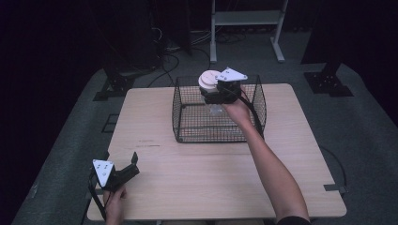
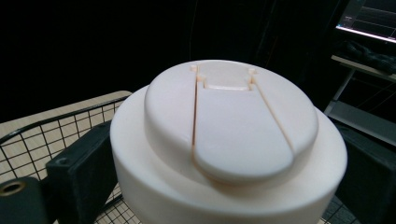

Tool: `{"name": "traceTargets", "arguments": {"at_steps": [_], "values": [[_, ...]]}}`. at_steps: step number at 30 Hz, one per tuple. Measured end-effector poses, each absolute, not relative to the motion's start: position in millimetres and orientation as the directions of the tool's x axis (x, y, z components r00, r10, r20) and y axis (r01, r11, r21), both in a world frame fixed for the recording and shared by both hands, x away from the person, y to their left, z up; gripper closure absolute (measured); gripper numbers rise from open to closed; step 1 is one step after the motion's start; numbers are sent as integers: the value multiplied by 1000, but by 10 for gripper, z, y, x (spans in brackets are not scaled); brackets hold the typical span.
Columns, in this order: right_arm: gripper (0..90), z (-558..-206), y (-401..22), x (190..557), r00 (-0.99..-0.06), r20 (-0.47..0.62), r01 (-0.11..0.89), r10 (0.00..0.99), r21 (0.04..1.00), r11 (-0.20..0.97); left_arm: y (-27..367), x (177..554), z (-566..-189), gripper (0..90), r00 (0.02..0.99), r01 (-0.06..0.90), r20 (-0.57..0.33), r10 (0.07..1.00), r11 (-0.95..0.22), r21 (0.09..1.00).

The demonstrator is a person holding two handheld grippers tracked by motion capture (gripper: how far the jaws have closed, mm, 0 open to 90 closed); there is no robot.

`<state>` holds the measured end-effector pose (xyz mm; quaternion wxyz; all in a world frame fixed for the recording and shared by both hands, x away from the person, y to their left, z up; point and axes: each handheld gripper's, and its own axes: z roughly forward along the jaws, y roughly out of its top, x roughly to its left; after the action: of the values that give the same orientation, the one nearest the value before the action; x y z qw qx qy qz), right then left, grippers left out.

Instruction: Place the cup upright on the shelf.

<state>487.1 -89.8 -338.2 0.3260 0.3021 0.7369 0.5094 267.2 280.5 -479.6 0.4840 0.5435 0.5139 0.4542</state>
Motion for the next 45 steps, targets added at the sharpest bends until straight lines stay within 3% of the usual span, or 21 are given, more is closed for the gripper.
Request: {"name": "traceTargets", "arguments": {"at_steps": [21, 45], "values": [[45, -3743, -915, 5073, -617, -127, 209, 777, 925, 317, 2804, 2673, -4796, 0, 64, 117, -1, 998, -6, 993], [46, -3740, -1008, 5071, -609, -92, 223, 788, 933, 282, 2798, 2672, -4797, 0, 65, 117, 1, 998, -8, 993]]}}
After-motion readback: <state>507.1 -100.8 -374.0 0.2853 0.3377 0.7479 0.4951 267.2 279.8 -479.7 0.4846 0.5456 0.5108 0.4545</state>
